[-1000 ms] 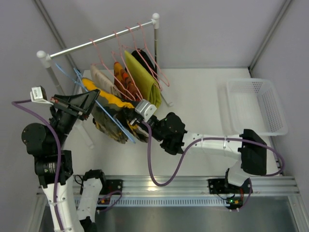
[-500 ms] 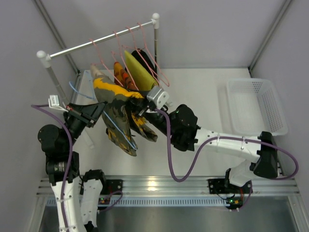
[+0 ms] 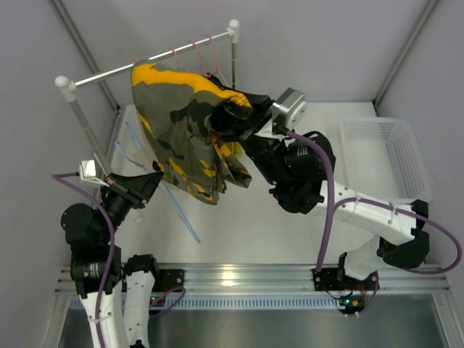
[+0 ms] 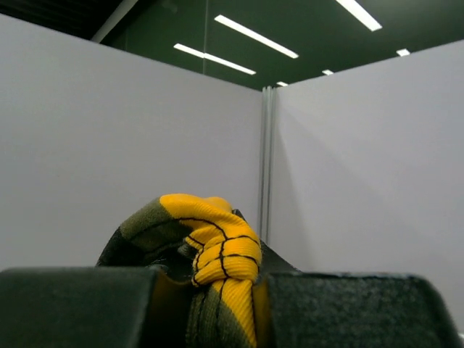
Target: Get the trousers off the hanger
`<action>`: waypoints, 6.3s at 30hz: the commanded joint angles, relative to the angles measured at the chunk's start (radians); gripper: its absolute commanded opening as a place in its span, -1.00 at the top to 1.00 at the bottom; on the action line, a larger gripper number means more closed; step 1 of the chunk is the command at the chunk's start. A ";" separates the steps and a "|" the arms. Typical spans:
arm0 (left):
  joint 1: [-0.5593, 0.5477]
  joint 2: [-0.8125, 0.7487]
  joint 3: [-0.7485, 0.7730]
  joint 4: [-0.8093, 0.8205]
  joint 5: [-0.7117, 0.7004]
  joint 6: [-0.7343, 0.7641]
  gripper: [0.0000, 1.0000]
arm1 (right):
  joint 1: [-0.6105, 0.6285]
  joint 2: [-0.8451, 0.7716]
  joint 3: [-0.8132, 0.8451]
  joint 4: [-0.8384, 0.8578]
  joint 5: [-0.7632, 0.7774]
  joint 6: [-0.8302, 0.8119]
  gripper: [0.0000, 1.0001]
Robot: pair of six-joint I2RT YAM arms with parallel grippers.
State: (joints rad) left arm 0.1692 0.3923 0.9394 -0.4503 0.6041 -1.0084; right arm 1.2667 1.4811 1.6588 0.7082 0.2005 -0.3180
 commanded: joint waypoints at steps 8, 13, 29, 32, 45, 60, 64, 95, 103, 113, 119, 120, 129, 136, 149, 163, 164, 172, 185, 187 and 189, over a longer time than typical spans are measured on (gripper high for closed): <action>0.000 -0.072 -0.044 -0.120 -0.012 0.139 1.00 | -0.010 -0.125 0.173 0.062 0.019 -0.209 1.00; 0.000 -0.081 -0.039 -0.157 -0.018 0.160 1.00 | -0.012 -0.195 0.184 -0.030 0.173 -0.415 1.00; 0.000 0.009 0.018 -0.105 -0.017 0.100 1.00 | -0.611 -0.522 -0.195 -0.297 0.574 -0.687 1.00; 0.000 0.028 0.007 -0.085 -0.006 0.085 1.00 | -0.714 -0.510 -0.148 -0.473 0.648 -0.664 1.00; 0.000 0.063 -0.025 -0.025 0.005 0.045 1.00 | -1.222 -0.413 -0.231 -0.665 0.659 -0.590 1.00; 0.000 0.085 -0.044 0.001 0.000 0.034 1.00 | -1.414 -0.142 -0.361 -0.546 0.653 -0.667 1.00; 0.000 0.091 -0.037 0.001 -0.001 0.034 1.00 | -1.414 -0.049 -0.383 -0.520 0.632 -0.633 1.00; 0.000 0.077 0.059 0.012 0.062 0.096 1.00 | -1.353 -0.105 -0.013 -1.328 0.010 -0.233 -0.99; 0.000 0.095 0.076 0.119 0.065 0.093 1.00 | -1.312 -0.146 0.317 -1.633 -0.719 0.018 -0.76; 0.000 0.129 0.130 0.110 0.007 0.053 1.00 | -0.748 -0.088 0.321 -1.525 -0.904 0.364 -0.57; 0.000 0.155 0.157 0.130 -0.038 0.025 1.00 | -0.552 -0.074 0.237 -1.230 -0.949 0.604 -0.38; 0.000 0.164 0.162 0.136 -0.043 0.019 1.00 | -0.531 -0.070 0.222 -1.136 -0.949 0.658 -0.37; 0.001 0.194 0.199 0.134 -0.043 0.004 1.00 | -0.319 0.103 0.230 -0.952 -1.018 0.830 -0.35; 0.001 0.197 0.216 0.139 -0.038 -0.002 1.00 | -0.267 0.240 0.283 -0.876 -1.053 0.948 -0.38; 0.000 0.214 0.208 0.176 -0.049 -0.029 1.00 | -0.213 0.340 0.328 -0.803 -1.096 1.060 0.15; 0.001 0.157 0.203 0.085 -0.138 0.048 -0.96 | -0.277 0.453 0.420 -0.635 -1.069 1.329 1.00; 0.000 0.149 0.208 0.046 -0.171 0.066 -0.98 | -0.282 0.458 0.424 -0.632 -1.061 1.338 1.00; 0.000 0.036 0.226 -0.108 -0.391 0.171 -0.98 | -0.297 0.508 0.458 -0.627 -1.041 1.358 1.00; 0.007 -0.036 0.242 -0.278 -0.650 0.307 -0.98 | -0.325 0.679 0.697 -0.771 -0.804 1.298 1.00; 0.009 -0.035 0.236 -0.277 -0.647 0.306 -0.98 | -0.328 0.725 0.745 -0.782 -0.791 1.275 1.00; 0.009 -0.033 0.231 -0.272 -0.647 0.306 -0.98 | -0.331 0.743 0.759 -0.760 -0.782 1.284 1.00</action>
State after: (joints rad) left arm 0.1707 0.3622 1.1660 -0.7269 -0.0212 -0.7280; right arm 0.9531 2.1983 2.3489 -0.0521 -0.6460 0.9882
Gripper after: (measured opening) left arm 0.989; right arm 0.012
